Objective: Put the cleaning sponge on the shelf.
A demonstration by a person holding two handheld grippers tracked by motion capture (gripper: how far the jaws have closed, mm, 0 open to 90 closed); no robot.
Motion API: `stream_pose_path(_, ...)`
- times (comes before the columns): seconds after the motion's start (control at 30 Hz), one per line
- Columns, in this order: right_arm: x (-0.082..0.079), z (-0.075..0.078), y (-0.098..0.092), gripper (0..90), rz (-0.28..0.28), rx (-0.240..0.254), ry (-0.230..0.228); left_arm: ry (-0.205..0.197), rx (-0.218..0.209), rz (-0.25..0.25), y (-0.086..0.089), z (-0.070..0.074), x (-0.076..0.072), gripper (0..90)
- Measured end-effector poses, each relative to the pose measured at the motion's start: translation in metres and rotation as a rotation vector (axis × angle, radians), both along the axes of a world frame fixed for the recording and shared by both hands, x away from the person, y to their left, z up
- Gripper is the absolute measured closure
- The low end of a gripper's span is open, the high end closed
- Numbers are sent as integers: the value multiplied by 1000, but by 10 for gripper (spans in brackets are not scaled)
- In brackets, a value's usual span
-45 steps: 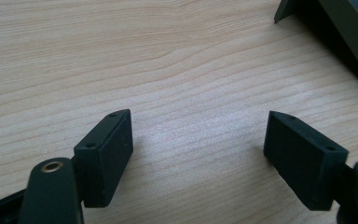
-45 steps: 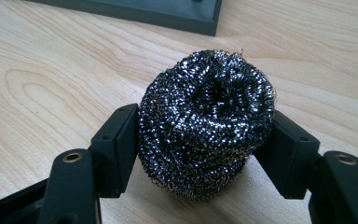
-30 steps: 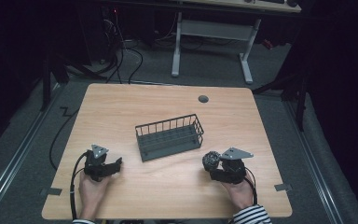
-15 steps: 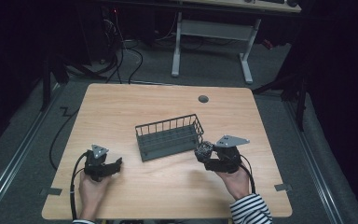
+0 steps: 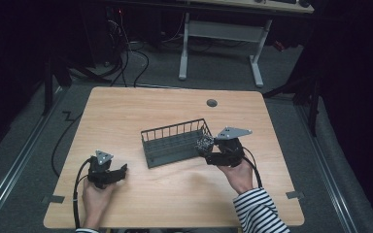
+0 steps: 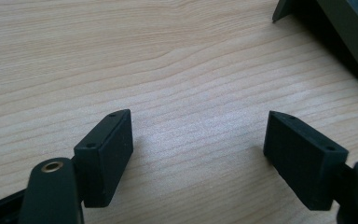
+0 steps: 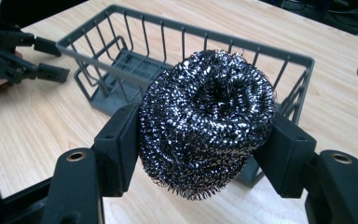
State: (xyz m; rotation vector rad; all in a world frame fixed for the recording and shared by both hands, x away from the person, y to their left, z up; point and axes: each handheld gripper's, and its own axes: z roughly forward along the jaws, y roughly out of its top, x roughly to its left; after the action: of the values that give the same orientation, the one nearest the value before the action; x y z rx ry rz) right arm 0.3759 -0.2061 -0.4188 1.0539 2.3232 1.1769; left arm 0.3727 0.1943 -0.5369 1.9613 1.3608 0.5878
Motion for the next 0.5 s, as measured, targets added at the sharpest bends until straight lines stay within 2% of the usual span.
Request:
stream_pose_path(0.3,23,11,6,365,-6,15,11,0,0,0,0,0,0,244)
stream_pose_path(0.5,36,13,11,363,-19,3,21,0,0,0,0,0,0,244)
